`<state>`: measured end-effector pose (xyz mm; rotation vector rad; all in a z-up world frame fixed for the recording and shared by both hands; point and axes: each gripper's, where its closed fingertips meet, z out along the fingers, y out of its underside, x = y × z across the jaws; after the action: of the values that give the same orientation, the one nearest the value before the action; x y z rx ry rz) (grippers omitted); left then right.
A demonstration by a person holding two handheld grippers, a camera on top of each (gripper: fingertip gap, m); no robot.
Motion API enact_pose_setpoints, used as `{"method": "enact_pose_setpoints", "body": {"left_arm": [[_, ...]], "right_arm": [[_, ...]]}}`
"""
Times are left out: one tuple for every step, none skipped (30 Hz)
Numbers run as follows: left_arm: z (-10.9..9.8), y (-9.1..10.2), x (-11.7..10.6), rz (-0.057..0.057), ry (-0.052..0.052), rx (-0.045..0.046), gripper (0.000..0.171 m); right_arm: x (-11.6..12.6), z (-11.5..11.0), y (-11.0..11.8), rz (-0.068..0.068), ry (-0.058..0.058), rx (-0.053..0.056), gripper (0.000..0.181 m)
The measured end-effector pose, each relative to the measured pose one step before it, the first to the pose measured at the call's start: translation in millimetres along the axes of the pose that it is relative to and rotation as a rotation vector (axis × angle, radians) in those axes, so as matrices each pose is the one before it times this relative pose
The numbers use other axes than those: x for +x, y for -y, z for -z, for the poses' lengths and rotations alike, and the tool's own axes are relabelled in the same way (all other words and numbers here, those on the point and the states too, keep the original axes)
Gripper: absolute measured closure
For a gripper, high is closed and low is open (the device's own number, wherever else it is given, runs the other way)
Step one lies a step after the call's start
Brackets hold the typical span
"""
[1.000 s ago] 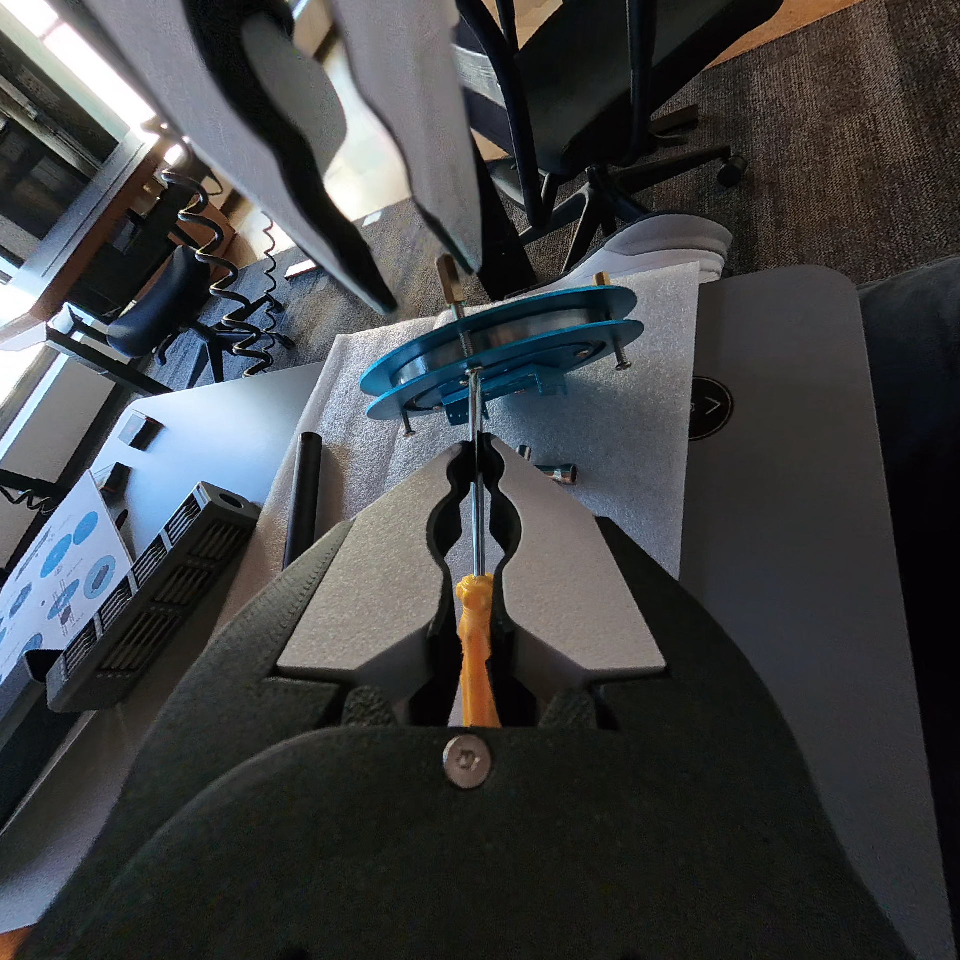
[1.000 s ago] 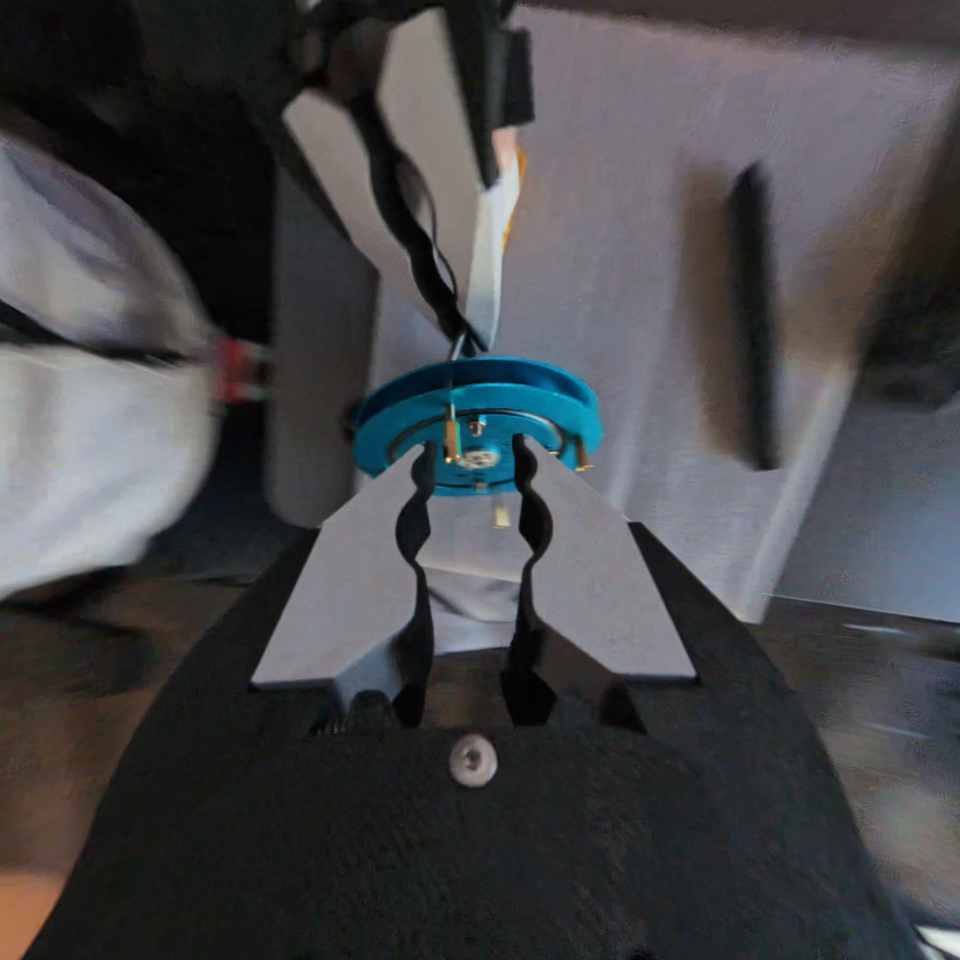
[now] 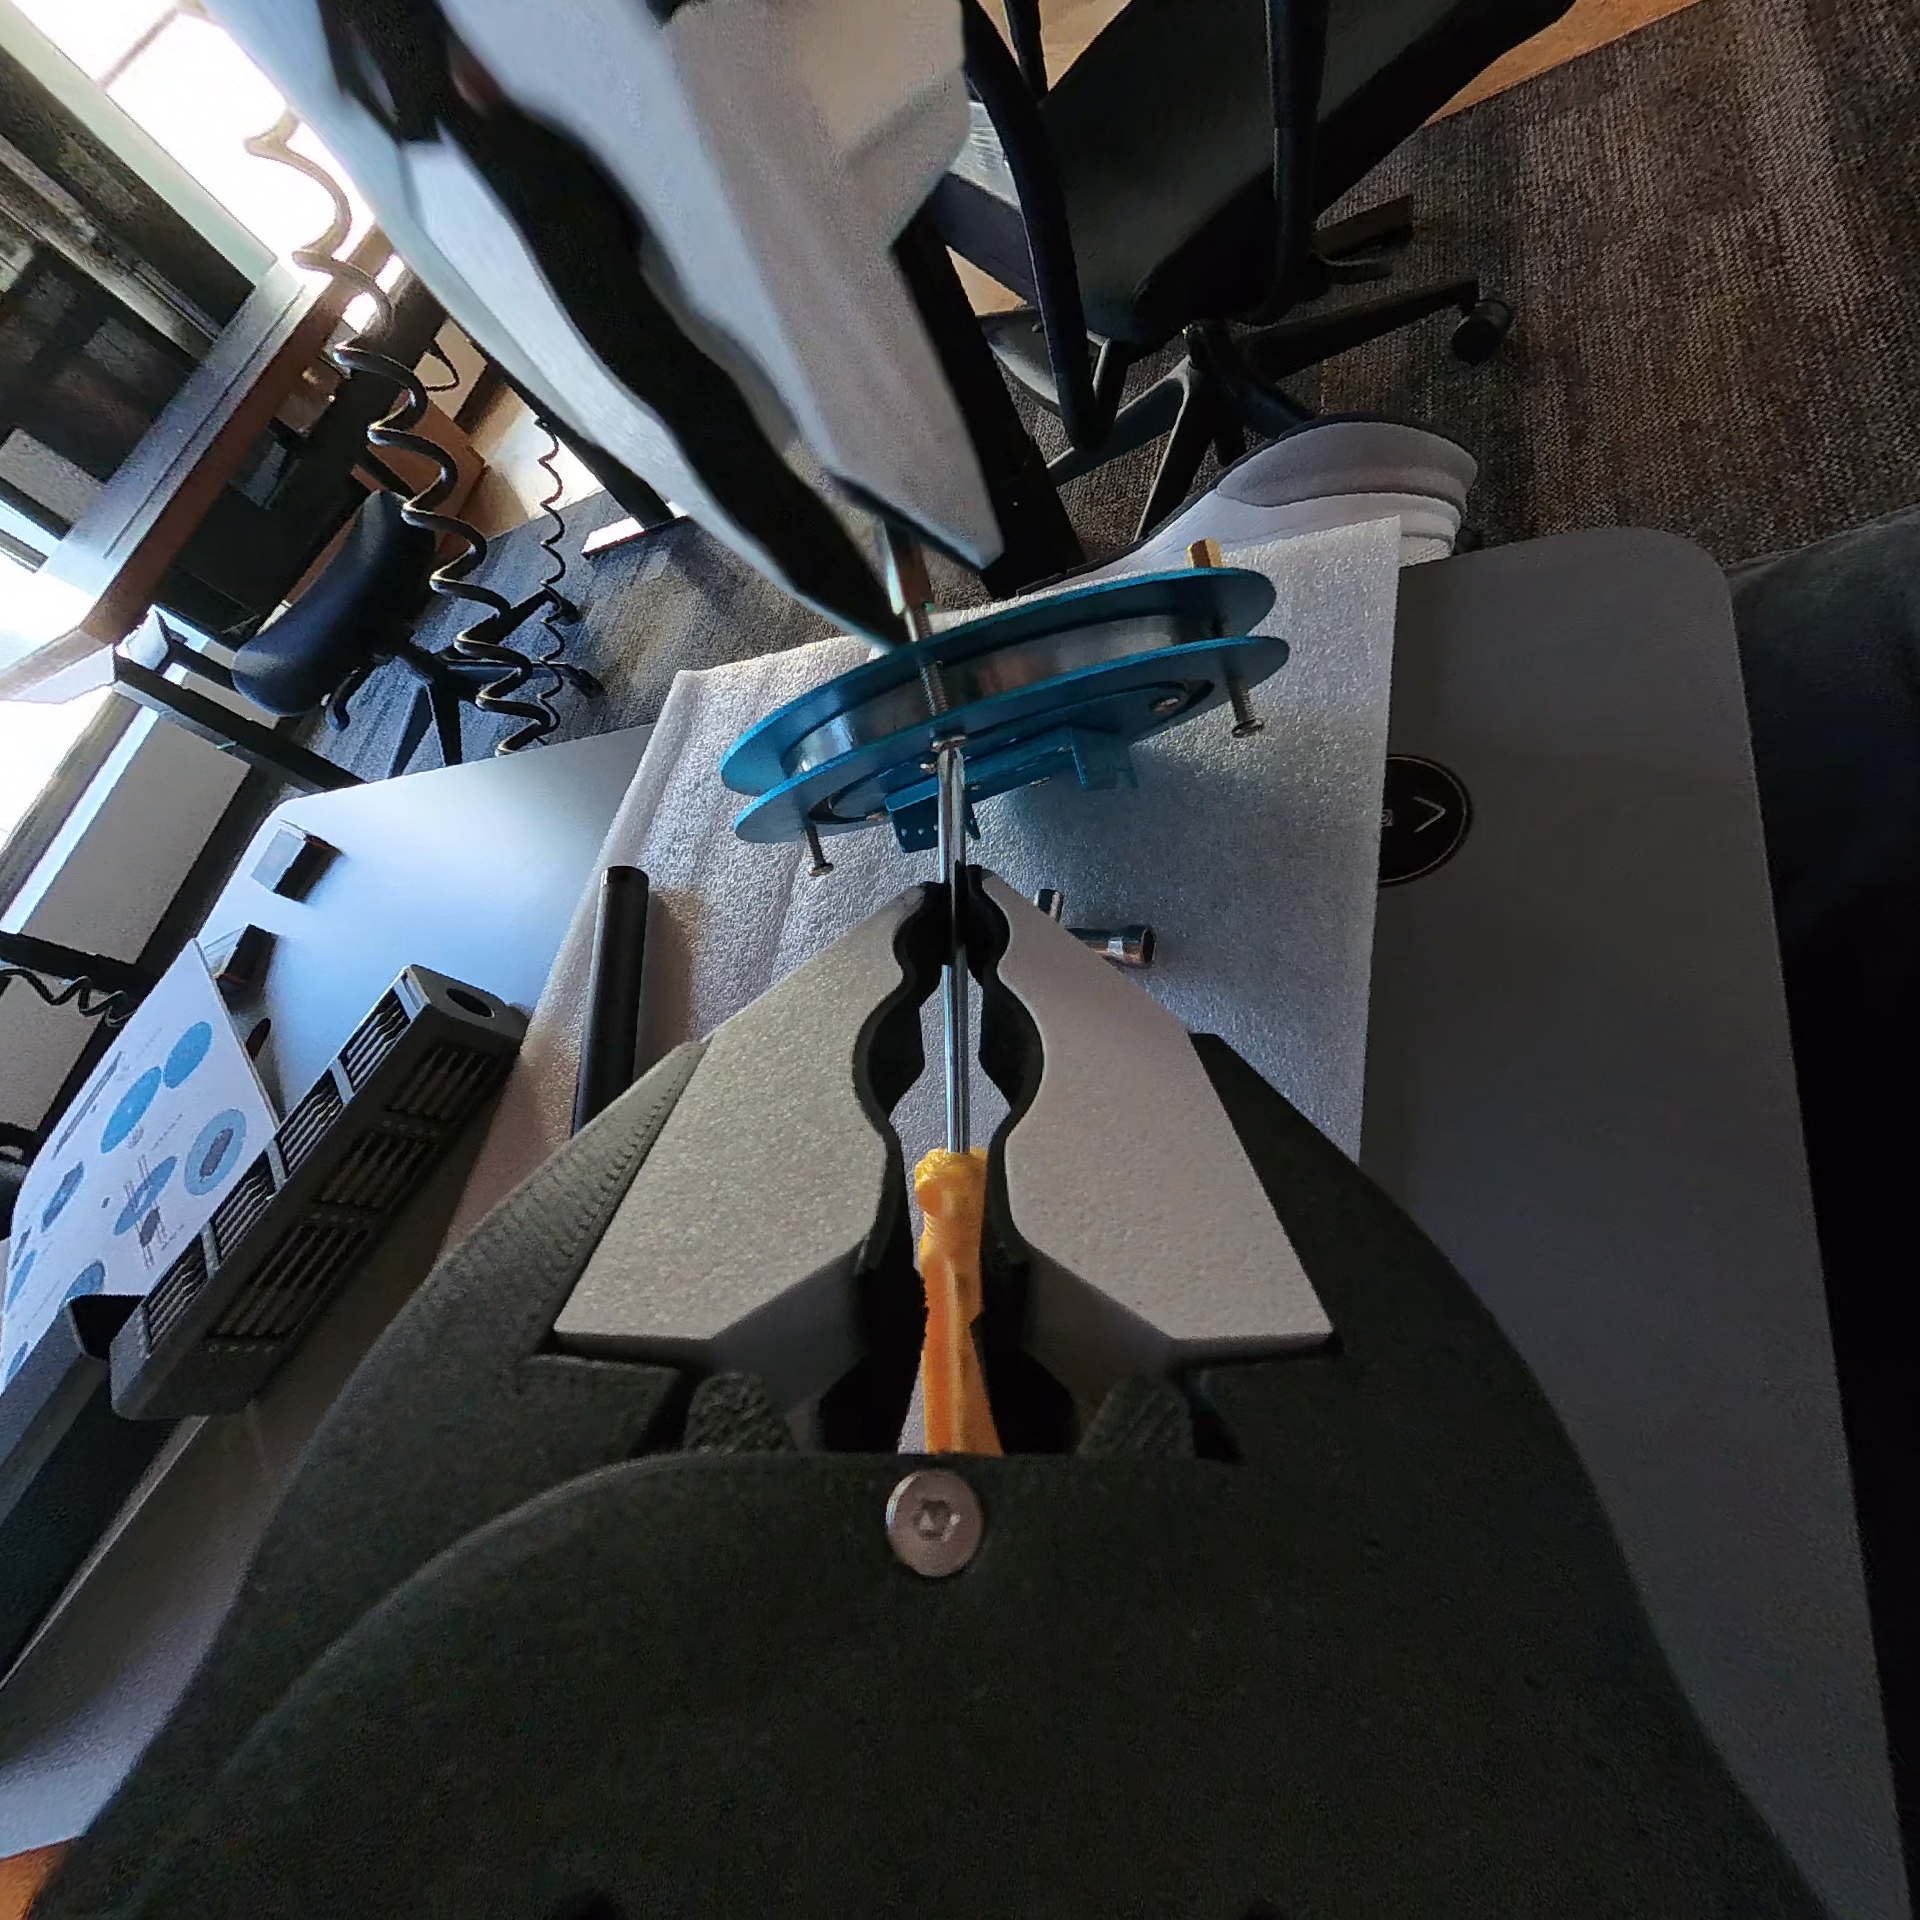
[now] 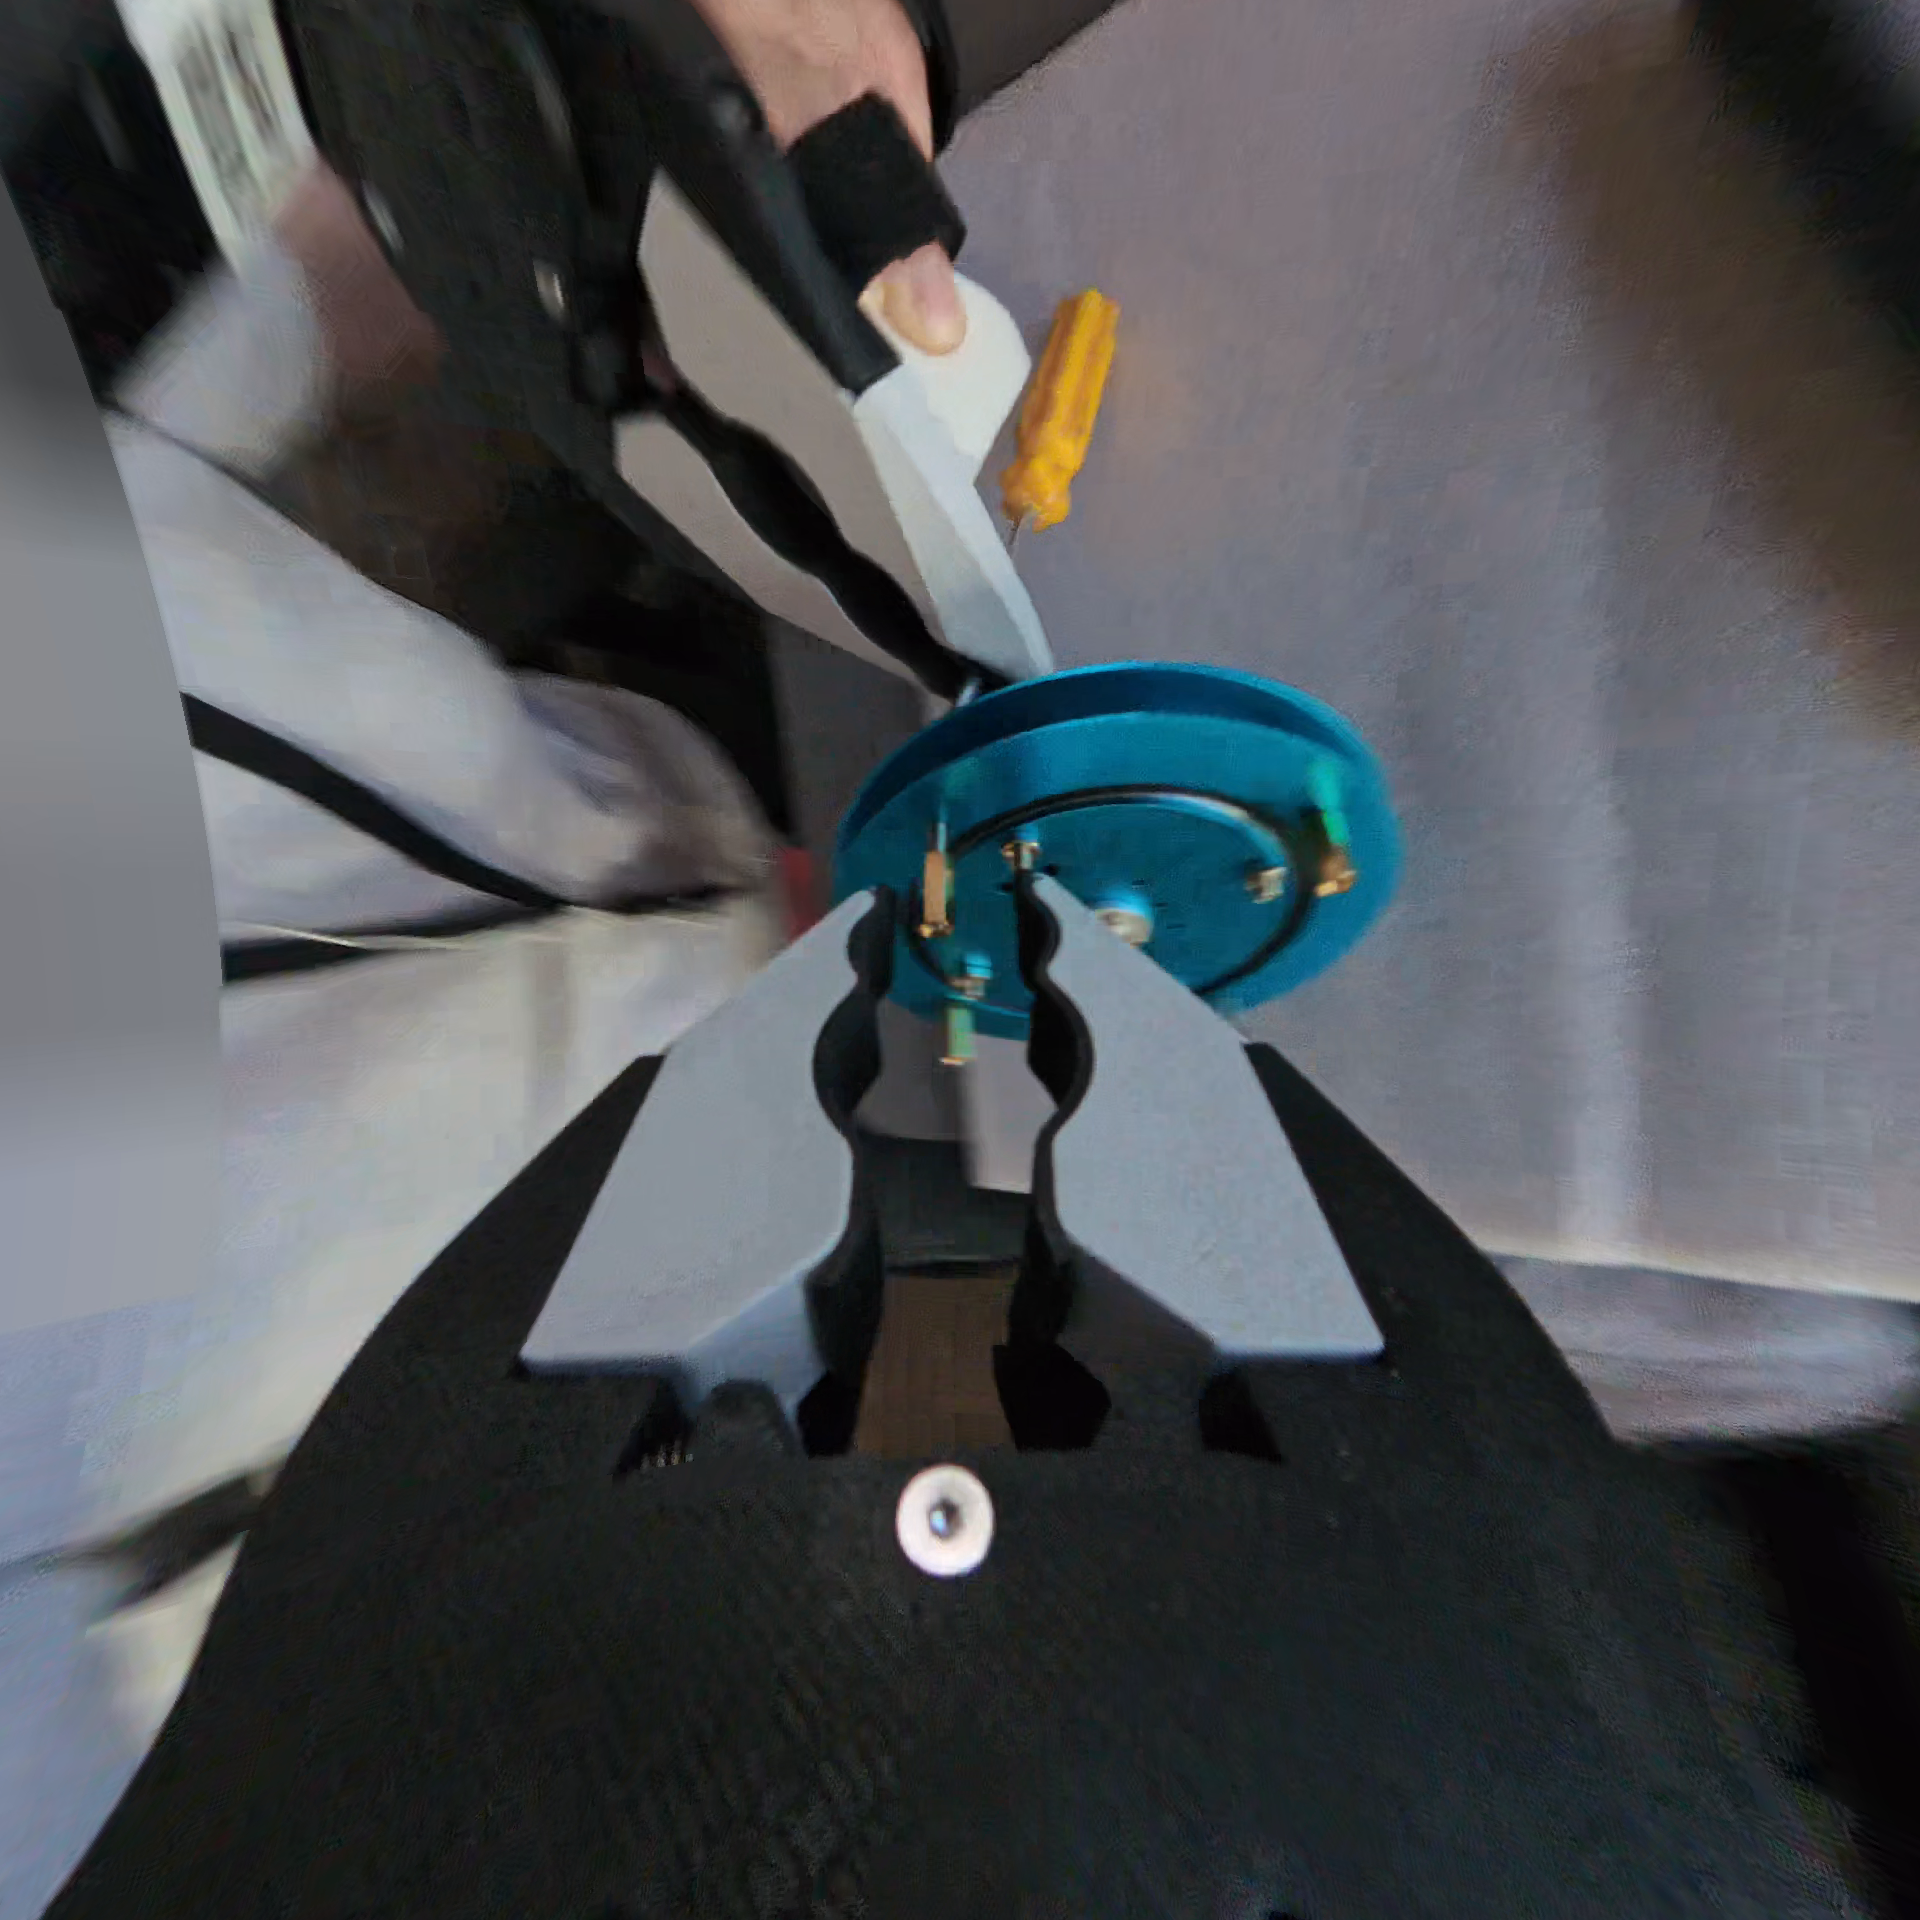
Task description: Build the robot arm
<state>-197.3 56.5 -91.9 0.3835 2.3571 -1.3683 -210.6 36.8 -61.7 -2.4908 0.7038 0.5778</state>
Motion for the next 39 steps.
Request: {"method": "enact_pose_setpoints", "body": {"left_arm": [[0.09, 0.09, 0.22, 0.0036, -0.0029, 0.00146, 0.169], [0.01, 0.05, 0.08, 0.0036, -0.0026, 0.00105, 0.169], [-0.14, 0.04, -0.06, 0.0019, -0.0003, -0.00036, 0.169], [-0.12, -0.08, -0.48, 0.0013, 0.0018, -0.00093, 0.169], [-0.2, -0.29, -0.67, 0.0023, 0.0033, -0.00193, 0.169], [0.01, 0.04, 0.1, 0.0044, -0.0037, -0.0005, 0.169], [0.11, 0.19, 0.28, 0.006, -0.0034, 0.0009, 0.169], [0.19, -0.01, -0.12, 0.0014, 0.0017, 0.00098, 0.169], [0.04, 0.11, -0.16, 0.0003, 0.0023, -0.00069, 0.169], [-0.05, 0.0, 0.04, 0.0008, 0.0014, -0.00127, 0.169], [-0.15, 0.18, -0.24, 0.0006, 0.0023, -0.00062, 0.169], [-0.14, -0.13, -0.37, 0.0011, 0.0019, -0.00109, 0.169], [-0.08, 0.09, -0.03, 0.0023, -0.0006, -0.00058, 0.169], [-0.11, 0.15, 0.35, 0.0035, -0.003, 0.00135, 0.169], [-0.16, 0.31, 0.46, 0.0031, -0.0043, 0.00161, 0.169], [-0.22, 0.11, 0.18, 0.0008, -0.0016, 0.00039, 0.169], [-0.13, 0.02, -0.18, -0.0011, 0.0007, -0.00059, 0.169], [-0.09, -0.19, -0.25, -0.0009, 0.001, -0.00089, 0.169], [-0.05, -0.07, 0.02, 0.0015, -0.0019, 0.00094, 0.169], [-0.06, 0.22, 0.23, 0.002, -0.0032, 0.00131, 0.169], [-0.02, 0.2, 0.36, -0.0009, -0.0017, 0.00087, 0.169], [-0.08, 0.05, 0.03, -0.0023, 0.0015, -0.00091, 0.169], [-0.07, -0.19, -0.3, -0.0005, 0.0025, -0.00023, 0.169], [0.01, 0.05, 0.03, 0.0027, -0.0011, 0.00099, 0.169], [0.0, 0.29, 0.38, 0.0024, -0.0044, 0.00122, 0.169], [-0.06, 0.2, 0.28, -0.0004, -0.0016, 0.00117, 0.169], [-0.03, -0.03, -0.07, -0.001, 0.001, 0.0001, 0.169], [-0.03, -0.16, -0.2, 0.0012, 0.0001, -0.0003, 0.169], [-0.04, -0.02, -0.13, 0.0036, -0.0018, 0.00038, 0.169], [-0.07, -0.02, -0.05, 0.0042, -0.0027, 0.00062, 0.169], [0.0, 0.05, 0.1, 0.0037, -0.0021, 0.00032, 0.169], [-0.09, 0.01, -0.06, 0.0025, -0.0006, -0.00008, 0.169], [-0.01, 0.07, 0.28, 0.002, -0.0013, -0.00042, 0.169], [-0.01, 0.19, 0.29, 0.0021, -0.0013, 0.00082, 0.169], [0.02, -0.01, 0.11, 0.0022, -0.0013, -0.00013, 0.169], [0.04, -0.08, -0.04, 0.0038, -0.0016, -0.00044, 0.169], [0.01, 0.02, 0.08, 0.0058, -0.0031, 0.00023, 0.169], [-0.08, 0.01, -0.1, 0.0063, -0.0022, 0.0, 0.169], [-0.1, -0.13, -0.31, 0.0058, -0.0017, -0.00112, 0.169]], "right_arm": [[4.84, 2.74, 1.06, 0.1624, -0.1494, -0.0026, 0.155], [2.07, 3.0, 1.48, 0.1518, -0.1271, -0.0027, 0.156], [0.96, 2.13, 0.36, 0.1297, -0.104, -0.0118, 0.159], [2.35, 1.06, 0.03, 0.1001, -0.0912, -0.0175, 0.164], [-1.41, -0.31, 0.72, 0.0631, -0.0482, -0.0126, 0.171], [-4.26, -0.99, 0.75, 0.0388, -0.015, -0.01, 0.176], [-1.06, -1.01, -0.57, 0.0238, -0.0198, -0.0163, 0.176], [-0.79, -0.52, -0.95, -0.0015, -0.0058, -0.015, 0.176], [-0.29, -0.19, -0.19, -0.0424, 0.0121, -0.0066, 0.176], [-0.95, 0.09, -0.31, -0.0782, 0.0371, -0.0026, 0.177], [-0.63, -0.15, -0.33, -0.109, 0.0521, 0.0045, 0.176], [-1.5, -0.08, 0.0, -0.1214, 0.0688, 0.0087, 0.177], [-1.46, -0.22, -0.3, -0.1298, 0.0712, 0.0101, 0.176], [-2.18, -0.12, -0.36, -0.1258, 0.0743, 0.0079, 0.177], [-2.17, -0.04, -0.39, -0.1103, 0.0716, 0.0061, 0.176], [-1.32, -0.02, -0.15, -0.0989, 0.0634, 0.0082, 0.176], [-1.26, 0.07, 0.42, -0.0963, 0.0655, 0.0088, 0.176], [-1.07, 0.24, 1.23, -0.0861, 0.0657, 0.0125, 0.176], [-1.31, 0.21, 0.51, -0.0872, 0.0716, 0.0062, 0.176], [-1.08, -0.07, -0.45, -0.077, 0.0702, -0.0027, 0.176], [-0.78, -0.05, -0.36, -0.0666, 0.0646, -0.0032, 0.176], [-0.09, 0.62, 2.0, -0.0436, 0.0504, 0.0135, 0.176], [-0.46, 0.93, 2.79, -0.0037, 0.0318, 0.0193, 0.176], [-0.54, 0.3, 0.47, 0.0491, 0.0036, 0.0006, 0.175], [-0.42, -0.22, -1.48, 0.1022, -0.0279, -0.0197, 0.173], [-0.44, -0.35, -2.89, 0.1432, -0.0586, -0.0343, 0.168], [0.78, 0.18, -2.21, 0.1678, -0.0934, -0.0352, 0.165], [1.53, 1.31, 1.89, 0.1719, -0.1149, -0.0144, 0.164], [0.3, 1.73, 4.17, 0.1648, -0.1085, -0.0032, 0.163], [0.11, 1.23, 2.96, 0.1431, -0.0957, -0.0135, 0.164], [1.59, 0.62, 1.4, 0.1159, -0.0849, -0.023, 0.172], [1.09, -0.73, -2.34, 0.09, -0.0594, -0.0448, 0.176], [1.51, -1.31, -3.57, 0.0609, -0.0436, -0.0505, 0.176], [0.46, -0.47, -0.29, 0.0356, -0.0223, -0.0242, 0.175], [-1.08, 0.28, 1.37, 0.0146, -0.0017, -0.0086, 0.176], [-0.79, -0.06, 0.42, 0.0118, 0.0028, -0.007, 0.176], [1.68, -0.43, -1.89, 0.014, -0.0101, -0.0185, 0.174], [1.37, -0.36, -1.01, 0.0154, -0.0095, -0.0122, 0.173], [0.23, -0.48, 0.54, 0.0092, -0.0037, -0.0026, 0.172]]}}
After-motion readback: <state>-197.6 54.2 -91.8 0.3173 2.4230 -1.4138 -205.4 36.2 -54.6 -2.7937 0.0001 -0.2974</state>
